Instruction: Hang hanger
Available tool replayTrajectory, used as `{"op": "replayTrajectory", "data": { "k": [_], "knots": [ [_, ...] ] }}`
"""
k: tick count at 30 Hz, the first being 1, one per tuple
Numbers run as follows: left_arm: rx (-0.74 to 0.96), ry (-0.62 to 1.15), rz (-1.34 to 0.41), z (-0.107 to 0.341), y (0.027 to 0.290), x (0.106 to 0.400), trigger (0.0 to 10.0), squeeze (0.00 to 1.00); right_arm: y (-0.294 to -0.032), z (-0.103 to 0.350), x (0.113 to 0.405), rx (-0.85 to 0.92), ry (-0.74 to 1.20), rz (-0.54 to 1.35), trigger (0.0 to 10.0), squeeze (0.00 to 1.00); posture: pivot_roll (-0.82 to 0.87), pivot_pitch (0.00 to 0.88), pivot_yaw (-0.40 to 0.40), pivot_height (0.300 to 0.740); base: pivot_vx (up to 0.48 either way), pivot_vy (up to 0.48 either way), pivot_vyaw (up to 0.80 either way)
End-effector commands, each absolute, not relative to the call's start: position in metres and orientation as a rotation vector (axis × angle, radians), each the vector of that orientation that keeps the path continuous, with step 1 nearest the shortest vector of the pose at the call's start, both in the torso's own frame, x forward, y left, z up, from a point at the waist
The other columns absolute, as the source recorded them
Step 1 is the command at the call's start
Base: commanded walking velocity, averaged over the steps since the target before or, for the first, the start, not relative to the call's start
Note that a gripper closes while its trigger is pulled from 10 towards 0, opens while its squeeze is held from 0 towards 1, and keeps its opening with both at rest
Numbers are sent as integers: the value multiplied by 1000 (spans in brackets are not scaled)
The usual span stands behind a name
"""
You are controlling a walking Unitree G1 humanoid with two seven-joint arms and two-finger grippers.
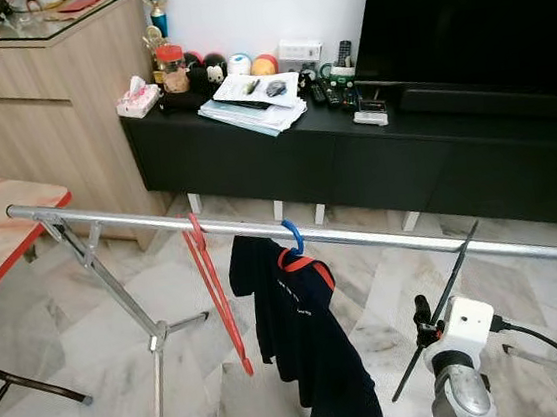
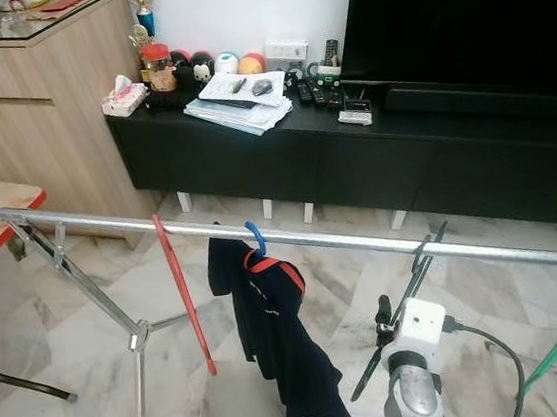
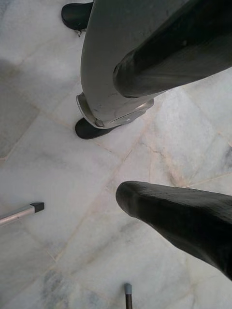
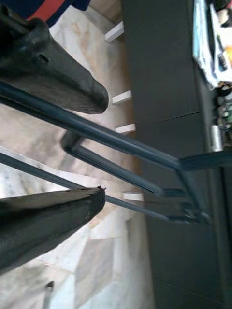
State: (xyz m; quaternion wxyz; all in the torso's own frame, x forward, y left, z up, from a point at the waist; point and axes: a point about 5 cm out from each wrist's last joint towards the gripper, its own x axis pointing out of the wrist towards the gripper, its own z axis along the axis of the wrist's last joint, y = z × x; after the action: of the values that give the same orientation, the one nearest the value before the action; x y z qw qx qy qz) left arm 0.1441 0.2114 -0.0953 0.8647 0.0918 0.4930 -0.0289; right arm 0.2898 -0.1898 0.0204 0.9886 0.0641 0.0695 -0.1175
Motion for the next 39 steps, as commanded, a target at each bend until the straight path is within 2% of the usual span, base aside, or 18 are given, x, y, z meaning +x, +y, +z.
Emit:
{"op": "replayTrajectory", "data": {
  "k": [1, 13, 18, 20, 26, 32, 33, 35, 36, 37, 38, 39],
  "knots": [
    [177, 1097, -130, -104, 196, 128, 10000, 0, -190, 23, 289, 115, 115, -225, 10000, 576, -14, 82, -67, 740, 0, 0, 0],
    [181, 1096, -133, -104, 195, 128, 10000, 0, -189, 30, 280, 112, 2, -197, 10000, 580, -16, 83, -68, 740, 0, 0, 0],
    [182, 1095, -133, -104, 195, 128, 10000, 0, -192, 37, 279, 133, -50, -240, 10000, 584, -15, 83, -69, 740, 0, 0, 0],
    [184, 1093, -131, -104, 195, 128, 10000, 0, -200, 44, 279, 146, -88, -317, 10000, 596, -15, 83, -70, 740, 0, 0, 0],
    [184, 1091, -131, -104, 195, 129, 10000, 0, -216, 41, 271, 206, -81, -474, 10000, 620, -16, 82, -70, 740, 0, 0, 0],
    [184, 1091, -133, -104, 195, 129, 10000, 0, -216, 30, 268, 199, 8, -486, 10000, 608, -15, 82, -72, 740, 0, 0, 0],
    [184, 1091, -133, -104, 195, 129, 10000, 0, -216, 25, 266, 200, 45, -488, 10000, 573, -15, 82, -72, 740, 0, 0, 0],
    [183, 1090, -132, -104, 194, 129, 10000, 0, -217, 22, 265, 196, 62, -498, 10000, 569, -12, 83, -73, 740, 0, 0, 0],
    [182, 1090, -132, -104, 194, 129, 10000, 0, -220, 19, 262, 184, 81, -517, 10000, 122, -11, 82, -74, 740, 0, 0, 0],
    [182, 1090, -131, -104, 195, 129, 10000, 0, -221, 17, 261, 178, 88, -529, 10000, 122, -10, 82, -74, 740, 0, 0, 0],
    [182, 1091, -131, -104, 195, 129, 10000, 0, -224, 14, 259, 184, 110, -554, 10000, 16, -10, 83, -73, 740, 0, 0, 0],
    [182, 1091, -130, -104, 195, 129, 10000, 0, -226, 11, 257, 189, 126, -571, 10000, 16, -10, 83, -73, 740, 0, 0, 0]
  ]
}}
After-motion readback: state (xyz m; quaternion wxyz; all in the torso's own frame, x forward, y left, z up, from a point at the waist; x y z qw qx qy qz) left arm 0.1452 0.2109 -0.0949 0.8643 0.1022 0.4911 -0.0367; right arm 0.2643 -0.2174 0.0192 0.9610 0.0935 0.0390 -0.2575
